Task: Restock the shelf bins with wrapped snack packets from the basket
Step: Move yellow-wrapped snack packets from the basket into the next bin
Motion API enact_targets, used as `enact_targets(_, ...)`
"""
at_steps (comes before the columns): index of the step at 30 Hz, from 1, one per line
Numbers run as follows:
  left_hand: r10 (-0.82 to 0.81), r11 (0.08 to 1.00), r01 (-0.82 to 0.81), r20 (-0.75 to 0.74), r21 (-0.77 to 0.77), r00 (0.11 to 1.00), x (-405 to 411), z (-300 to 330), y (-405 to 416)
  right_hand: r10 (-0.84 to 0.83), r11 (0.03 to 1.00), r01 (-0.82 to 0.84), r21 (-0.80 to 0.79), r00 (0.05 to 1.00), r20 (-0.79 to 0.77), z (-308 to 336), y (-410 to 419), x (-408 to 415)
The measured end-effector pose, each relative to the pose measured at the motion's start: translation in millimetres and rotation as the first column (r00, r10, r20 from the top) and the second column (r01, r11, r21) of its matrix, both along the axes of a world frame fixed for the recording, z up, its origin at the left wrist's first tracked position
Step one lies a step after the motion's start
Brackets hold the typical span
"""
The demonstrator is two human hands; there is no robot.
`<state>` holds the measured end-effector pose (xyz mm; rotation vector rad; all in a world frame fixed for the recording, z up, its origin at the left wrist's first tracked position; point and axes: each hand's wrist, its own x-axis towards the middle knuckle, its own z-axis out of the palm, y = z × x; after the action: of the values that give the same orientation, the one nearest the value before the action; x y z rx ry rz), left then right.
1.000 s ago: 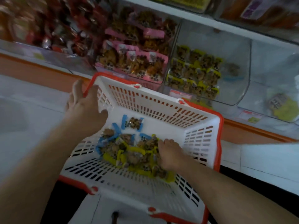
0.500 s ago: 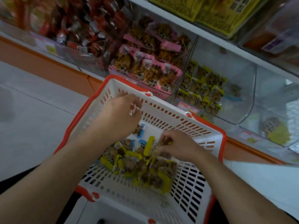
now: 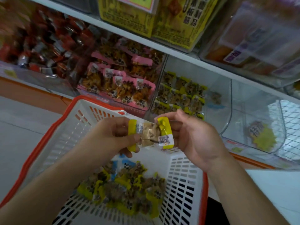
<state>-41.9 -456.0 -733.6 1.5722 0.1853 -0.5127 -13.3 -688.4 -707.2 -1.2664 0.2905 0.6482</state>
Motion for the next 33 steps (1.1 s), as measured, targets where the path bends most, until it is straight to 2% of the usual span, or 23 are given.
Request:
enact_targets(3,0.032,0.999,-0.032,0.015,0.01,0.999,4,-2,-2,0.045,0.999,-0.044,-0.021,0.998,0.038,0,-5,9)
enact_targets(7,0.137,0.988,-0.144,0.11,0.062,0.985,6,1,-13,0.255,0.93,-0.194,-0.313,0.952,0.167,-5,-9,13)
enact_targets(10,0.285,0.936,-0.3,0.104,0.183,0.953,9,-4,-25,0.282,0.858,-0.061,-0.51,0.886,0.369,-1,-1,7)
enact_targets(11,0.313,0.924,-0.317,0.052,0.213,0.948,10,-3,-29,0.309,0.812,0.014,-0.584,0.838,0.449,1,3,2)
enact_targets(12,0.339,0.932,-0.327,-0.052,0.157,0.94,11,-4,-31,0.383,0.747,0.076,-0.66,0.763,0.521,2,7,-3)
enact_targets(14,0.364,0.899,-0.414,-0.285,-0.14,0.887,14,1,-36,0.578,0.648,0.099,-0.755,0.582,0.572,2,14,-11)
enact_targets(15,0.359,0.86,-0.45,-0.341,-0.24,0.868,16,5,-38,0.649,0.617,0.058,-0.785,0.527,0.55,0,15,-14)
enact_targets(17,0.341,0.839,-0.449,-0.344,-0.309,0.875,17,7,-37,0.721,0.571,-0.036,-0.82,0.501,0.479,-4,9,-15)
enact_targets(18,0.334,0.837,-0.439,-0.331,-0.327,0.883,16,7,-36,0.716,0.58,-0.073,-0.811,0.521,0.465,-3,5,-15)
enact_targets(20,0.331,0.836,-0.425,-0.3,-0.347,0.895,16,6,-35,0.598,0.687,-0.068,-0.723,0.618,0.51,4,-2,-15)
enact_targets(21,0.333,0.836,-0.419,-0.28,-0.354,0.9,16,6,-34,0.492,0.747,-0.005,-0.665,0.676,0.548,6,-6,-15)
enact_targets(23,0.339,0.835,-0.412,-0.249,-0.365,0.907,16,7,-33,0.274,0.793,0.137,-0.594,0.79,0.548,2,-11,-14)
enact_targets(24,0.342,0.831,-0.414,-0.245,-0.372,0.907,17,7,-33,0.198,0.799,0.147,-0.583,0.851,0.486,-1,-11,-11)
enact_targets(26,0.349,0.811,-0.43,-0.262,-0.396,0.9,16,6,-34,0.157,0.844,0.006,-0.537,0.954,0.257,-5,-8,-6)
enact_targets(28,0.337,0.787,-0.444,-0.305,-0.427,0.891,14,6,-37,0.193,0.901,-0.166,-0.401,0.981,0.028,-8,-2,-3)
enact_targets(29,0.326,0.788,-0.442,-0.318,-0.428,0.89,12,3,-39,0.203,0.919,-0.199,-0.341,0.979,-0.026,-7,0,-2)
enact_targets(31,0.336,0.817,-0.448,-0.33,-0.363,0.882,9,-3,-43,0.128,0.944,-0.126,-0.304,0.992,-0.013,-8,0,2)
enact_targets(33,0.376,0.844,-0.468,-0.334,-0.262,0.864,7,-7,-45,0.013,0.951,0.009,-0.309,0.998,0.069,-9,-3,5)
